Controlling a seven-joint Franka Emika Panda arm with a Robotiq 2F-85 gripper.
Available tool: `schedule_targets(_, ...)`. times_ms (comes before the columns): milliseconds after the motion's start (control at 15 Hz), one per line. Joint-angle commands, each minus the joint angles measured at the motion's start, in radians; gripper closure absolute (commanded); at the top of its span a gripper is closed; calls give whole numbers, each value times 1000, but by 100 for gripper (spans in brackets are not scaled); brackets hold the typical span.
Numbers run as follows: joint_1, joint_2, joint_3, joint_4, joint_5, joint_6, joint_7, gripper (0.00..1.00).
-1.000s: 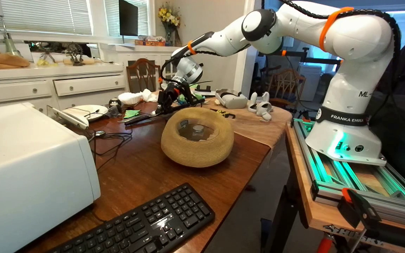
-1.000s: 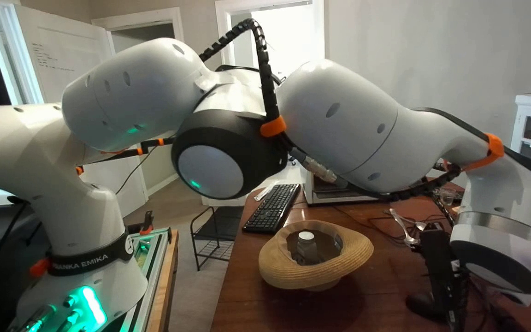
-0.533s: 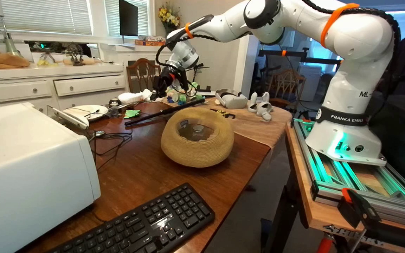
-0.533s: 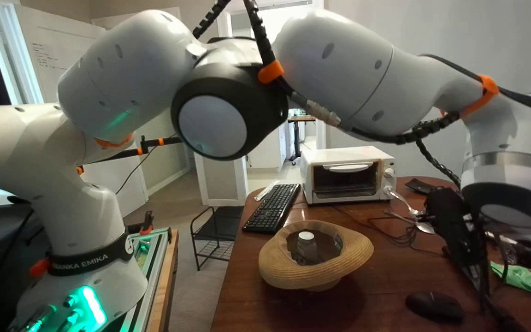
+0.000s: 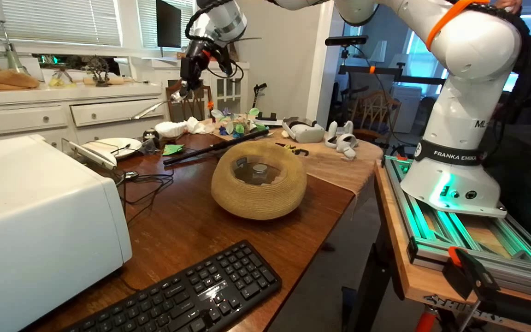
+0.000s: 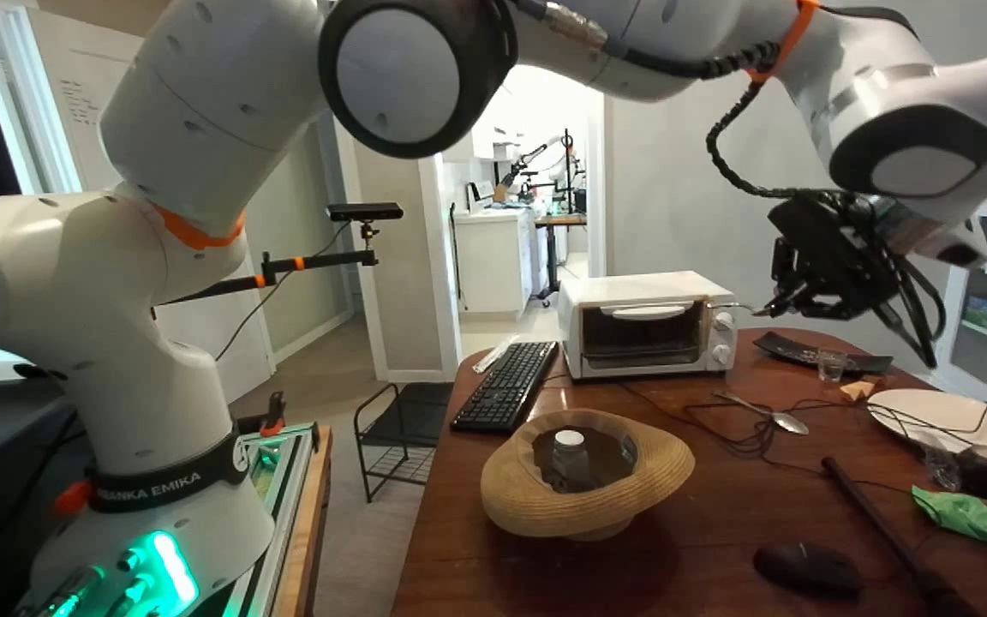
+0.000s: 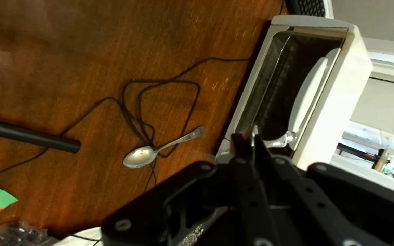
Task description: Put the spoon into the microwave
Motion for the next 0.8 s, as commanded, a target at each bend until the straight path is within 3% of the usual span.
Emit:
schedule_targets(0, 131, -130, -105, -61, -19, 5, 61, 98)
schedule_targets(533, 336, -67, -134, 4, -26, 2, 55, 98)
schedule_targets(733, 384, -72, -161, -26, -56, 67, 78, 98)
